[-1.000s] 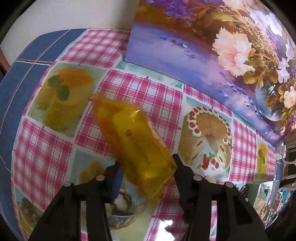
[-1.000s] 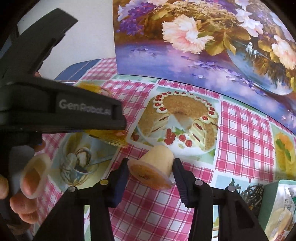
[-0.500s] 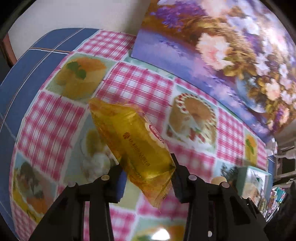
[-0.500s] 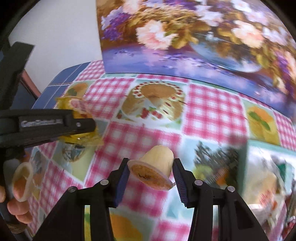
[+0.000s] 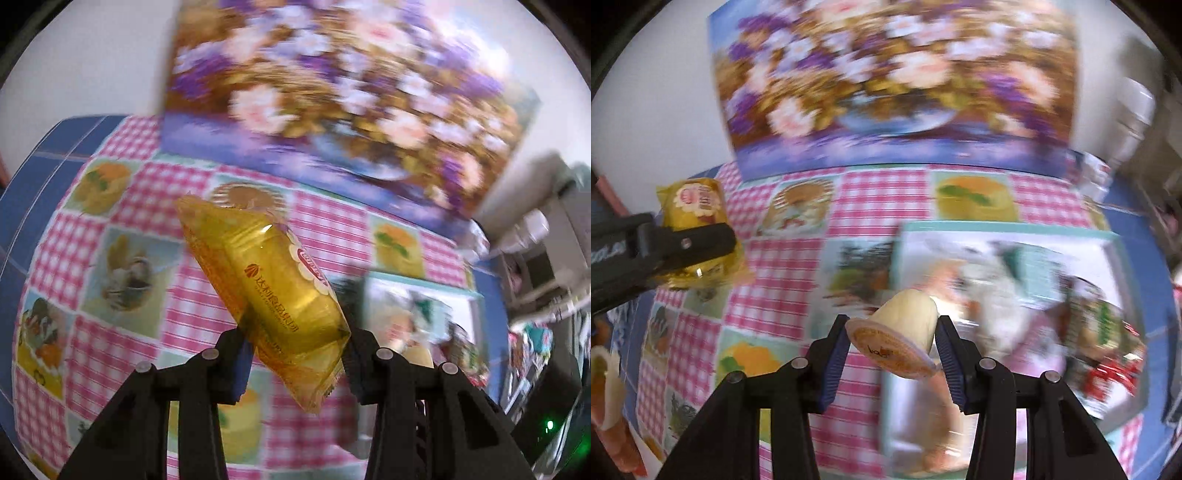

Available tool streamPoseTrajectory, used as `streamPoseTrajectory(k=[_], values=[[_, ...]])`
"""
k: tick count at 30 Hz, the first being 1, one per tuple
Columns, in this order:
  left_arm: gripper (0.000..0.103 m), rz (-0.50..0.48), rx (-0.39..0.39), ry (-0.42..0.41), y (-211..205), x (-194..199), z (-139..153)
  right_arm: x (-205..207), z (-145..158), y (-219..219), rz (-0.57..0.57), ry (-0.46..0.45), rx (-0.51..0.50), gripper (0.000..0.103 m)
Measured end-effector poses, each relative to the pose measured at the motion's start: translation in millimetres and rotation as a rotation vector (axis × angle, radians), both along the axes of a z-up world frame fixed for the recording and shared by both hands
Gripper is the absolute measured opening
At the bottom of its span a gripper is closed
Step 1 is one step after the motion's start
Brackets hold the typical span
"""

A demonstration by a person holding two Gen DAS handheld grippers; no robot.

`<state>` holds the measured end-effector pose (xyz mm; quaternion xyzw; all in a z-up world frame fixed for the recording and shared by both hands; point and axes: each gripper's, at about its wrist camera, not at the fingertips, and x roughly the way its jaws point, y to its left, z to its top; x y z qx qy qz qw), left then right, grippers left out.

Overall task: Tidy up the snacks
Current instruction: 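Carry the yellow bread bag and cream cup over the white tray with both tools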

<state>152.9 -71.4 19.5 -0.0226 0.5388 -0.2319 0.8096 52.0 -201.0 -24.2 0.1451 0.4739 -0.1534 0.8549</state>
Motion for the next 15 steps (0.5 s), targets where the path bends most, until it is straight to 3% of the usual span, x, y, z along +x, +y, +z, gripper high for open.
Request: streamPoseTrajectory(k=[6,15], values=[[0.044,-0.139,0.009,0.01,-66,-38,0,-39,1,-57,-0.129,0.019,-0.021,0.05],[0.044,-0.23,0.022,0.042,-132,-58,-9,-69,-14,-112,-0.224,0.044,0.018,0.05]])
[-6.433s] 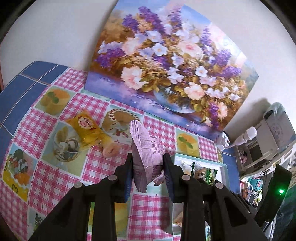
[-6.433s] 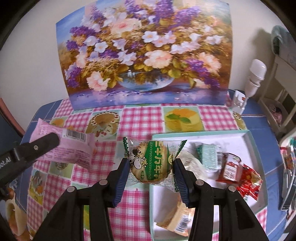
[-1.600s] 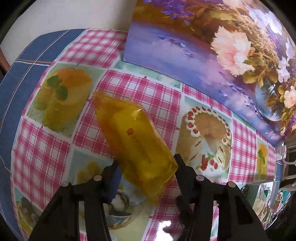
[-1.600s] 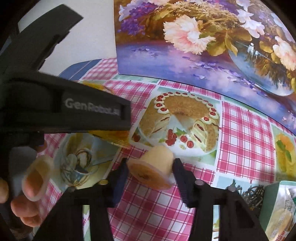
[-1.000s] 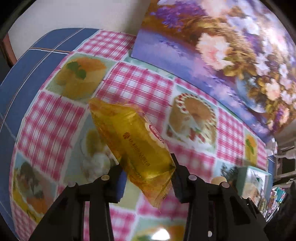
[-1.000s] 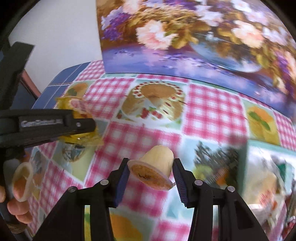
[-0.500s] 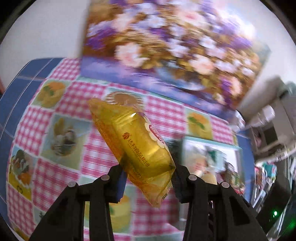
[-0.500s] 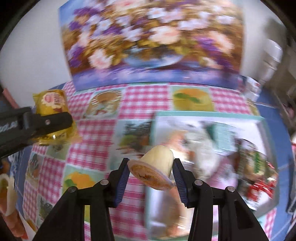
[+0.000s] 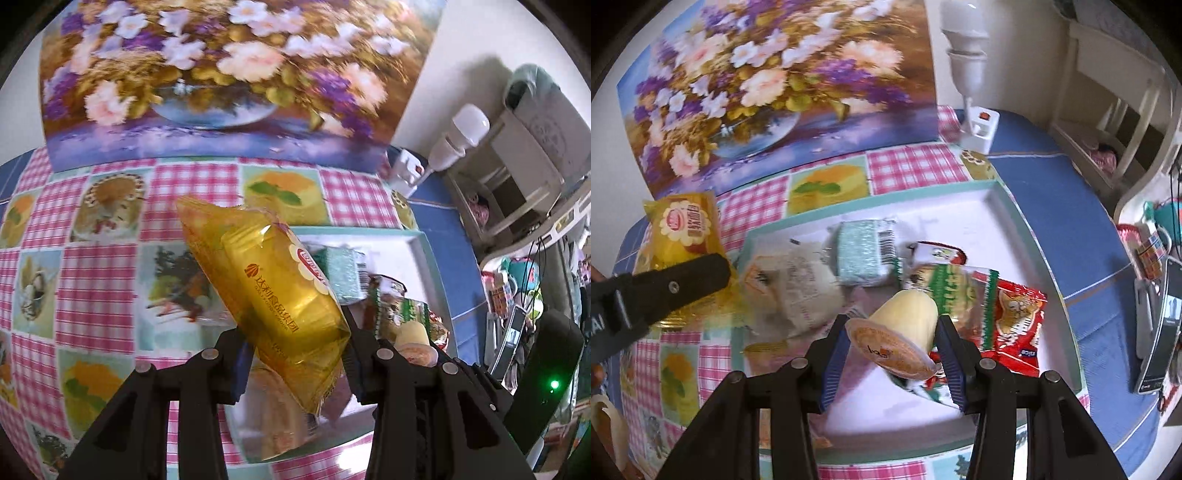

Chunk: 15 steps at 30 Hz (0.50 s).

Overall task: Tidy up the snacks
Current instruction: 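Carry the yellow bread bag and cream cup over the white tray with both tools, then open both tools to drop the bread bag and cream cup into the tray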

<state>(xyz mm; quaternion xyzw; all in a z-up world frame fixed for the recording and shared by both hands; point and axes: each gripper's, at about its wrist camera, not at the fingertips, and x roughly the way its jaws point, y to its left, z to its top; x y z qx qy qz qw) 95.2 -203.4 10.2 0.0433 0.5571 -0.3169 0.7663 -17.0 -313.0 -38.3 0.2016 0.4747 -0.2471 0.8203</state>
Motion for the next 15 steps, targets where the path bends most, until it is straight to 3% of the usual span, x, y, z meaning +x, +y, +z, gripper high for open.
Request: streamPoseTrajectory(k=[4,6,10,15], values=[[0.046,0.002,-0.001,0.031,-6,-1,-6,-2,-6,-5,0.001,0.001,0.017,0.05],[0.061,0.015,0.002,0.036,-5,0,-7,-1,-6,-3,0.013,0.001,0.014,0.051],[0.064,0.032,0.002,0.023,4,-2,-1,-2,-4,1,0.026,-0.006,0.013,0.052],[0.082,0.088,0.007,-0.036,33,-10,10,-7,1,16,0.047,-0.013,0.004,0.071]])
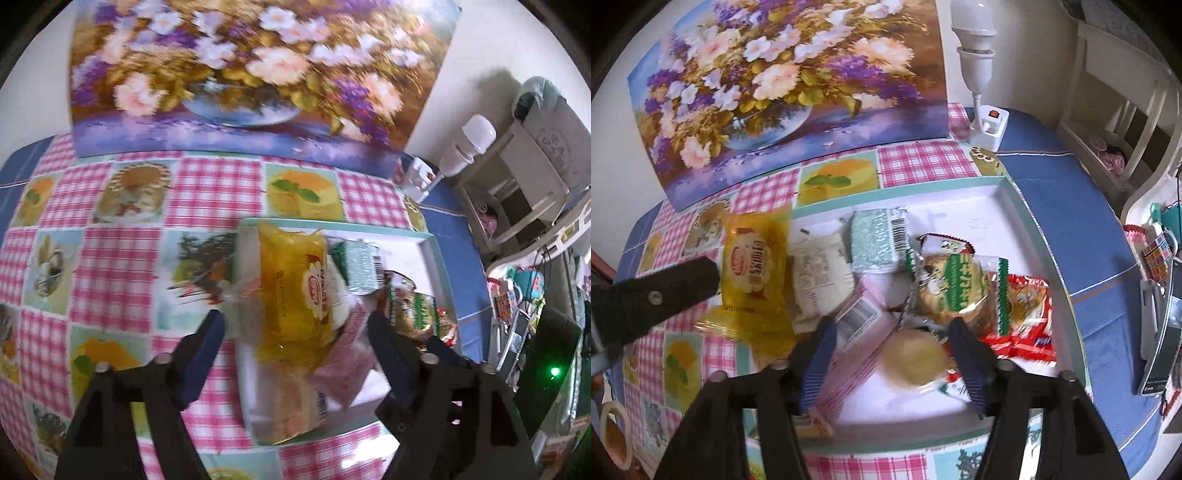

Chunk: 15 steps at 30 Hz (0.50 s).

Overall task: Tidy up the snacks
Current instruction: 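Open both tools to drop the bread bag and cream cup into the tray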

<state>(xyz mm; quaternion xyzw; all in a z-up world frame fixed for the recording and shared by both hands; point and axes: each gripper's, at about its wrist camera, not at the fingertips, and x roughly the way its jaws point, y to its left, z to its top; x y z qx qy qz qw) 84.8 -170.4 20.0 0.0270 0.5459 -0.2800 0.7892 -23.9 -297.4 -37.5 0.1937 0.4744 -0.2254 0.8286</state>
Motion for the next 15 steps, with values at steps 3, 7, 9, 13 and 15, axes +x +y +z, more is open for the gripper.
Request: streamPoseTrajectory(k=[3,7,9,13,15], values=[[0.083,0.042,0.036,-0.063,24,-10,5,-5,3,11,0.011,-0.003,-0.012,0.079],[0.092,0.09,0.108,-0.16,52,-25,8,-15,8,29,0.031,-0.028,-0.018,0.094],[0.092,0.106,0.139,-0.202,67,-33,9,-19,11,40,0.043,-0.037,-0.028,0.1],[0.092,0.136,0.204,-0.266,90,-49,9,-28,15,56,0.056,-0.05,-0.035,0.103],[0.092,0.143,0.228,-0.296,98,-57,9,-32,17,63,0.059,-0.054,-0.043,0.103]])
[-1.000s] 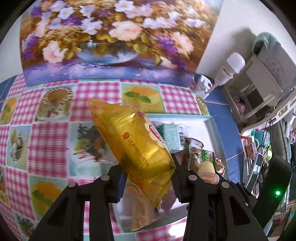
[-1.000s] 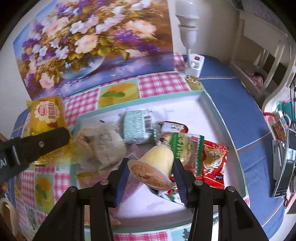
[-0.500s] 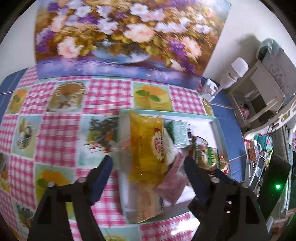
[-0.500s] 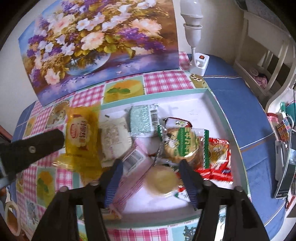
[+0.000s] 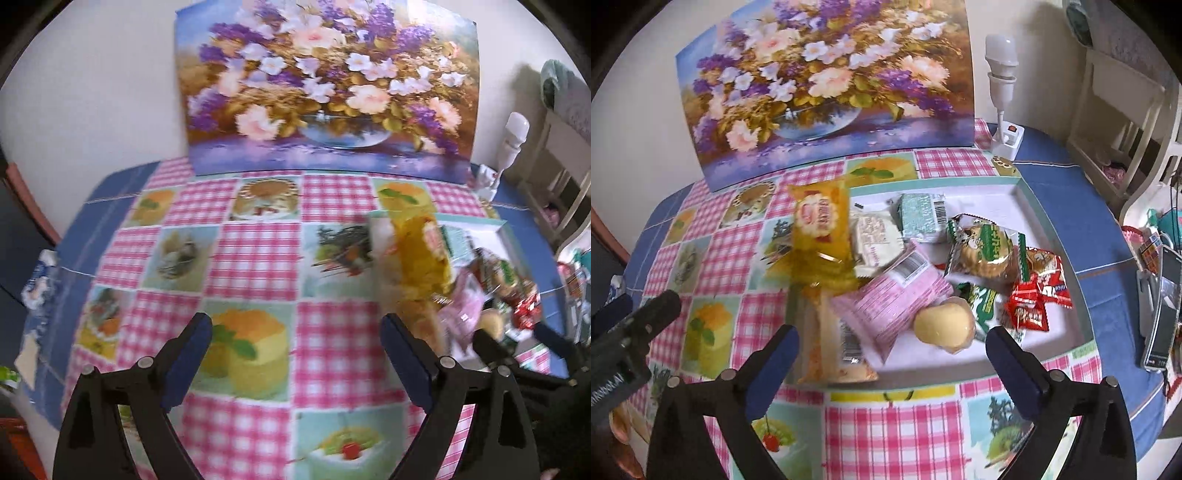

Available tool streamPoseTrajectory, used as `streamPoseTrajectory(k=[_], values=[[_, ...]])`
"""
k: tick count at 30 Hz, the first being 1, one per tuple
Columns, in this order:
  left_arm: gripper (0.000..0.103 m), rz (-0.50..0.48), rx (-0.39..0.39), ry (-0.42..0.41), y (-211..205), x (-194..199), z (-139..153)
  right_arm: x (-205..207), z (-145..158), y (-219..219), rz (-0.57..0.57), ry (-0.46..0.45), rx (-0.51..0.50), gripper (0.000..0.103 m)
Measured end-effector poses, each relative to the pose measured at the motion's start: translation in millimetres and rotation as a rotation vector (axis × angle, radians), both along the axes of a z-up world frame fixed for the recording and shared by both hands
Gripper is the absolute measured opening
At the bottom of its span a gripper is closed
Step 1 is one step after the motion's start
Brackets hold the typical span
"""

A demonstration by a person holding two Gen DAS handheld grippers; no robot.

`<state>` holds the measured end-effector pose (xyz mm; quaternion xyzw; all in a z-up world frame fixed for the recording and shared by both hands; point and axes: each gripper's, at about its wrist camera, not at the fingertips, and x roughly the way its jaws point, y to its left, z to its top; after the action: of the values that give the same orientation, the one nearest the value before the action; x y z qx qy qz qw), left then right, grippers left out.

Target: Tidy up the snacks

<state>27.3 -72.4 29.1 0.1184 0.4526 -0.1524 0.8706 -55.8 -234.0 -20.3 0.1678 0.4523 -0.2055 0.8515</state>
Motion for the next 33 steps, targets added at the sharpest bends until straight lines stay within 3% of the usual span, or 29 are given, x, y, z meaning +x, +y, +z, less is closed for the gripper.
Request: streamPoseTrajectory(k=[9,33], values=[[0.092,0.031,0.059,-0.072,25,-31,-2,-17,3,24,0.012,-0.004,-0.02,0.103],[0.092,0.059,0.087,-0.012,31,-30,-28,-22,-12,25,0.008,0.013,-0.029,0.103]])
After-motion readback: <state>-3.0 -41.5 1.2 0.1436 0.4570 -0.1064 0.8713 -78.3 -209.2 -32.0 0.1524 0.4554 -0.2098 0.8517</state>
